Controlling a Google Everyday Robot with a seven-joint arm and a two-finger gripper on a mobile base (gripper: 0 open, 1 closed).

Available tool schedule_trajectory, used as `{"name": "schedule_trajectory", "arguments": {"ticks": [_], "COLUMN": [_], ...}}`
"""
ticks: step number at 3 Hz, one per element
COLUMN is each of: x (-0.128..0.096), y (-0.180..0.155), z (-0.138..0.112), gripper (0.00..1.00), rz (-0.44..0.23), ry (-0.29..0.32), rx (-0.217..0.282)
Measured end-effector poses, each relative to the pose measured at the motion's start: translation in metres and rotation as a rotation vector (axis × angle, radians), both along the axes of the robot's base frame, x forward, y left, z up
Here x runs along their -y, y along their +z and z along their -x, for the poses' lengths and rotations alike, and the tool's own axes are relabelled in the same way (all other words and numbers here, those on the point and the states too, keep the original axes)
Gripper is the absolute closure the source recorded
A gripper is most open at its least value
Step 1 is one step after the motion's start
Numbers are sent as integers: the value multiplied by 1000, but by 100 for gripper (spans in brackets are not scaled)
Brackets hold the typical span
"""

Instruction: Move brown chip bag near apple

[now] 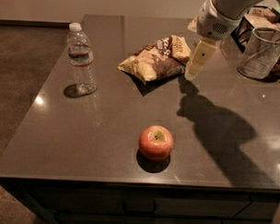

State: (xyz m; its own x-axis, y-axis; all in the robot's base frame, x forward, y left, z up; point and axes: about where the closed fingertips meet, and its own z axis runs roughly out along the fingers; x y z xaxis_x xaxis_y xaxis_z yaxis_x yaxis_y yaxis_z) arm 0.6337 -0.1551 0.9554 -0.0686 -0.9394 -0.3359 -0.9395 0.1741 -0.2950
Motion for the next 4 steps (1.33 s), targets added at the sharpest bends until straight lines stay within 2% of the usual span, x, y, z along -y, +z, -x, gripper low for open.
{"name": "schedule_trajectory", "arguments": {"ticks": [2, 3, 4], "x": [-33, -50, -68], "y": [-27, -44, -61], "z": [-54, -74, -88], "gripper": [0, 0, 0], "rz": [1, 41, 102], "ry": [57, 92, 153], "rx": [-10, -26, -40]}}
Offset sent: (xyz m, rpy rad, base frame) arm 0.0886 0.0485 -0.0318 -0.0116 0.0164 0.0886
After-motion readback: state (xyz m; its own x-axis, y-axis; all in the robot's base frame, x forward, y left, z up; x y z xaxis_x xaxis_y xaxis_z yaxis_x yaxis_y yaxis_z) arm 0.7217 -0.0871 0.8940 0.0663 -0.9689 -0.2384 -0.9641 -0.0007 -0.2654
